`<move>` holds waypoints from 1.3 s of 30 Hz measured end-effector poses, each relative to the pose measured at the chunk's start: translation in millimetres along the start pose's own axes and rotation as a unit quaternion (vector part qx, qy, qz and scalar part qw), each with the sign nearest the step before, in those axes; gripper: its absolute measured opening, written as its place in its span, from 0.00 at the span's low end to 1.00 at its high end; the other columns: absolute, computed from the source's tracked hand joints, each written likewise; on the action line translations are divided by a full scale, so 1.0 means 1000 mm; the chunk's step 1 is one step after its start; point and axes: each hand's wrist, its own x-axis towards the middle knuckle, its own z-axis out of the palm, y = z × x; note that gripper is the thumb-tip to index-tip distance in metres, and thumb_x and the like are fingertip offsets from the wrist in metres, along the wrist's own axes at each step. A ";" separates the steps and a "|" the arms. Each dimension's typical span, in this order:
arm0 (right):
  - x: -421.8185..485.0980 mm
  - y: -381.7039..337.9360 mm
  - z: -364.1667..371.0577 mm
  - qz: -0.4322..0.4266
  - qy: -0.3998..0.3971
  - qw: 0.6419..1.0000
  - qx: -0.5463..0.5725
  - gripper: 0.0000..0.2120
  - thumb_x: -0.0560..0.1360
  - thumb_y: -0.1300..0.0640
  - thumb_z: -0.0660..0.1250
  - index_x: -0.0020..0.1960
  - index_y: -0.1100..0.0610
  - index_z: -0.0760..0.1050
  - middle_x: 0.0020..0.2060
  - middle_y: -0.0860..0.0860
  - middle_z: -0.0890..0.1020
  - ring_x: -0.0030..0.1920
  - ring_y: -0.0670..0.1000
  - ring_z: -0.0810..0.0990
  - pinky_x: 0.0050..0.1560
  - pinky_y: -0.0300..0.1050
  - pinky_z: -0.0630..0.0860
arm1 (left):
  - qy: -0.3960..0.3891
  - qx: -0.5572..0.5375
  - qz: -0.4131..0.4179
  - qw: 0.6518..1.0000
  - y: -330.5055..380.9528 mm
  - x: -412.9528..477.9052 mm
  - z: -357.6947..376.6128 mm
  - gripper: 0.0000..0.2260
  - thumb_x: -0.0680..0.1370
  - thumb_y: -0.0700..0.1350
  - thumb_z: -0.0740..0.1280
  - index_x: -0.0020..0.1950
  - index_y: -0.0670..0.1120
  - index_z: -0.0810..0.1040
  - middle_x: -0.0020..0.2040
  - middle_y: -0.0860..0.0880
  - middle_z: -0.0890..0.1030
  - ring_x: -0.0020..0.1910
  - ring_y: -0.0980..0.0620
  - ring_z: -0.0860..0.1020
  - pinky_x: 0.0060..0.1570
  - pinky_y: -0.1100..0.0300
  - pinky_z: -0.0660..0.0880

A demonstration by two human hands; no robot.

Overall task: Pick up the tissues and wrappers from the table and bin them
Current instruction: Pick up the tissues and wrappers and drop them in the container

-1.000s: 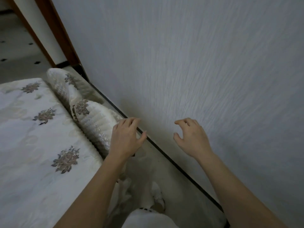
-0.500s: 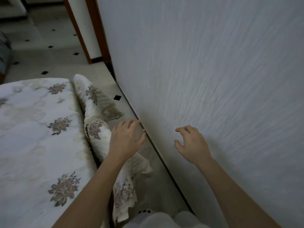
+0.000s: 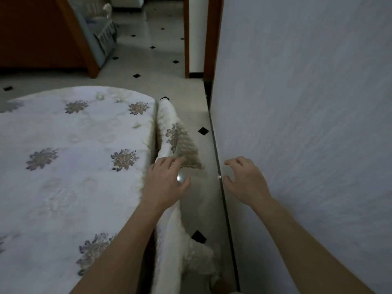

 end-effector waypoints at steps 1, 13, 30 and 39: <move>0.021 0.000 0.004 -0.014 -0.008 1.000 0.003 0.18 0.72 0.52 0.67 0.60 0.57 0.78 0.51 0.56 0.80 0.51 0.58 0.77 0.48 0.54 0.77 | 0.007 0.005 -0.009 1.000 -0.004 0.008 0.000 0.20 0.73 0.58 0.63 0.60 0.50 0.78 0.57 0.50 0.81 0.58 0.46 0.77 0.52 0.50 0.74; 0.189 0.009 0.053 -0.073 -0.089 0.992 0.054 0.19 0.75 0.51 0.65 0.64 0.55 0.74 0.57 0.55 0.77 0.57 0.57 0.74 0.56 0.54 0.74 | 0.016 0.066 -0.134 0.989 -0.051 0.088 0.006 0.21 0.74 0.57 0.62 0.63 0.48 0.78 0.59 0.49 0.80 0.59 0.45 0.76 0.57 0.47 0.73; 0.340 0.036 0.086 -0.117 -0.113 0.985 0.062 0.18 0.73 0.52 0.67 0.62 0.56 0.76 0.54 0.54 0.78 0.53 0.57 0.76 0.50 0.53 0.76 | 0.032 0.082 -0.172 0.981 -0.092 0.236 0.040 0.18 0.73 0.54 0.66 0.59 0.48 0.78 0.58 0.49 0.81 0.57 0.44 0.77 0.49 0.48 0.75; 0.461 0.029 0.115 -0.163 -0.119 0.978 0.056 0.18 0.72 0.52 0.65 0.60 0.58 0.77 0.52 0.56 0.79 0.52 0.60 0.77 0.47 0.57 0.77 | 0.067 0.077 -0.205 0.973 -0.157 0.325 0.071 0.18 0.73 0.54 0.66 0.60 0.47 0.78 0.58 0.49 0.81 0.57 0.44 0.77 0.48 0.49 0.76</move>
